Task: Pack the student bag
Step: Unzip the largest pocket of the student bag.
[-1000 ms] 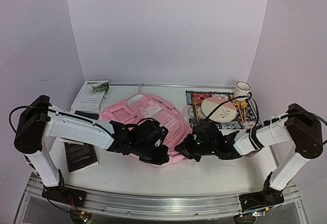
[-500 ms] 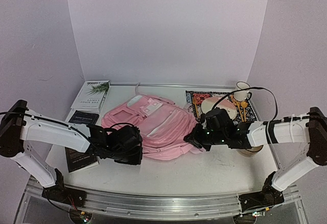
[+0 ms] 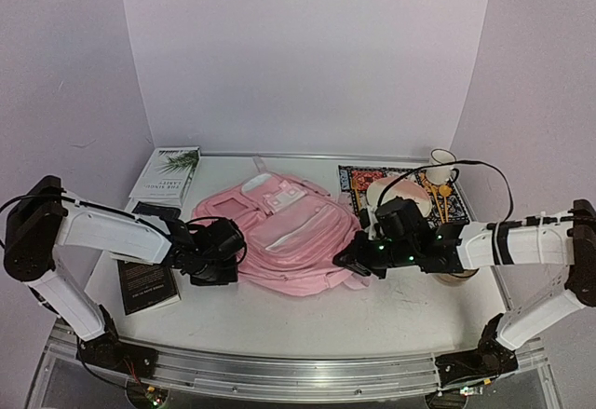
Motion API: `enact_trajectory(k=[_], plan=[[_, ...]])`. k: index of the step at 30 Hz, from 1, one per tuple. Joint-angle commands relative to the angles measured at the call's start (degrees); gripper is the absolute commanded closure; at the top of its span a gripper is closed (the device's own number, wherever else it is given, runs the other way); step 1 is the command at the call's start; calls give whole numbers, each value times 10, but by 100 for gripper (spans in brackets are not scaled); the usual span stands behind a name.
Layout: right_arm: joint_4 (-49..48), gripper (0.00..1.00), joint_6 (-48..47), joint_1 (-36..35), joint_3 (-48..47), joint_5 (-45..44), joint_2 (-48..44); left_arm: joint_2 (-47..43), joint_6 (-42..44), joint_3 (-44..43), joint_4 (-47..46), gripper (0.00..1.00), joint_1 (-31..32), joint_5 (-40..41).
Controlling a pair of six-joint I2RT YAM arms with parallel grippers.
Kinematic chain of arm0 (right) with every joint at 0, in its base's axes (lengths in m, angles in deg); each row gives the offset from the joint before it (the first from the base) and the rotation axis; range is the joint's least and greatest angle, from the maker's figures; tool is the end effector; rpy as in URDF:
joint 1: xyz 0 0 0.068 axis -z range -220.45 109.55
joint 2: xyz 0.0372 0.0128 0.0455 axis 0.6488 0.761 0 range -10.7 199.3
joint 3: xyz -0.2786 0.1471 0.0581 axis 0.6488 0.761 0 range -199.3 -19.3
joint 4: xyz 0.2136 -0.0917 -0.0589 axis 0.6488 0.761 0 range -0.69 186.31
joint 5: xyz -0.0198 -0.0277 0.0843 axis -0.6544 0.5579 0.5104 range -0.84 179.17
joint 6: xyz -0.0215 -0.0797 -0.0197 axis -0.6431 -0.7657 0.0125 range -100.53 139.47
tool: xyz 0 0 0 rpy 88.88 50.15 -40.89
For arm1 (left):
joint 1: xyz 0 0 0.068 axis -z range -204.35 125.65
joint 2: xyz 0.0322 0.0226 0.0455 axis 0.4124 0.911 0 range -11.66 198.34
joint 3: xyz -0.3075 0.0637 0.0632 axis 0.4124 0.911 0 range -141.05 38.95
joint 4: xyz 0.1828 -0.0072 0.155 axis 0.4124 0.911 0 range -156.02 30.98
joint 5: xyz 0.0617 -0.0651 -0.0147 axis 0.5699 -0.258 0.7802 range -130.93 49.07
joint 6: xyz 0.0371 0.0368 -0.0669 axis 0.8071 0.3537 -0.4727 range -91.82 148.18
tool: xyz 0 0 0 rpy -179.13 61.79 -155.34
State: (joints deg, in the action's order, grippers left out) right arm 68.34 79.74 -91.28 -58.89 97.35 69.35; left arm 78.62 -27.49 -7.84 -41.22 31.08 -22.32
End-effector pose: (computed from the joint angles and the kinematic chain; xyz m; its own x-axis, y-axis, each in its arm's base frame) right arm 0.1895 0.2493 0.2742 -0.8445 0.3244 -0.4262 -0.2395 0.4830 0.8422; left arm 0.1768 -0.2147 0.1829 -0.8864 -0.0929 -0.4535 -0.0330 0.9898 -0.1382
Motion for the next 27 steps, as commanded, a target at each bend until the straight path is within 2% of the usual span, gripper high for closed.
enact_trajectory(k=[1,8,16,21,23,27], plan=[[3,100,-52,-34,-30,42,16,21,-25,-16,46,100,-45,107],[-4,100,-78,-99,-114,62,103,18,-15,-31,67,100,-101,153],[-4,91,-105,-158,-225,80,211,68,27,-92,63,99,-121,203],[3,74,-144,-167,-243,92,226,79,43,-108,56,89,-122,249],[25,62,-174,-167,-245,77,211,72,49,-103,52,84,-122,251],[100,46,-262,-167,-258,29,179,49,53,-89,51,72,-122,236]])
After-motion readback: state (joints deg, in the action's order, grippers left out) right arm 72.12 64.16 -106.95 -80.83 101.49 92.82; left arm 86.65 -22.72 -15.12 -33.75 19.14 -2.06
